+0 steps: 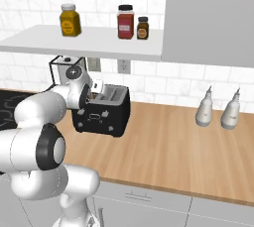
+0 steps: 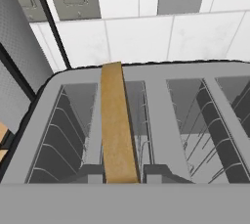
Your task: Start the toaster. Once the lever pops up, take the bread to the plate on the dining counter.
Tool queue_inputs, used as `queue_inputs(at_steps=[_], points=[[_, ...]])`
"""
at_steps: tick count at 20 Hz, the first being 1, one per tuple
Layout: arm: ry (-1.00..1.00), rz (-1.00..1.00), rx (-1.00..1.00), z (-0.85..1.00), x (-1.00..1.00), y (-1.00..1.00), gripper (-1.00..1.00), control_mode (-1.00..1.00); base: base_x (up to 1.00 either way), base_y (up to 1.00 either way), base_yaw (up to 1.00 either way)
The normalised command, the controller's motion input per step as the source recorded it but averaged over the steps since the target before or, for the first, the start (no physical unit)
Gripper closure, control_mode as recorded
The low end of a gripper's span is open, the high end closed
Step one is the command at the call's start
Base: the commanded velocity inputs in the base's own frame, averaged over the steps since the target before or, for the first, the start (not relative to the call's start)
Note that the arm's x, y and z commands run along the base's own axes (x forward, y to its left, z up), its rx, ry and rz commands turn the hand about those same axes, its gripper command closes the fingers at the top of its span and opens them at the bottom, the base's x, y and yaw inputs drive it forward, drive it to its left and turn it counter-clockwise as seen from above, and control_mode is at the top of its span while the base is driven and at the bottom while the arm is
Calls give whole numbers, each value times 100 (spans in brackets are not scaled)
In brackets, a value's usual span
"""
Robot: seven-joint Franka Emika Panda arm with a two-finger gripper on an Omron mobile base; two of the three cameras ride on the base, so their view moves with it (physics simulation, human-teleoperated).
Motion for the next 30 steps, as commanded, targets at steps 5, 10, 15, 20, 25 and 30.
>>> queue_inputs(at_steps=[5, 10, 15, 20, 25, 30], points=[[0, 0, 0, 0, 0, 0, 100, -100, 0, 0, 0], [0, 0, 0, 0, 0, 0, 100, -100, 0, 0, 0], [0, 0, 0, 0, 0, 0, 100, -100, 0, 0, 0], [0, 0, 0, 0, 0, 0, 100, -100, 0, 0, 0], [-5, 0, 0, 5, -15, -2, 100, -100, 0, 0, 0], [-16, 0, 0, 39, -40, -1, 100, -100, 0, 0, 0]])
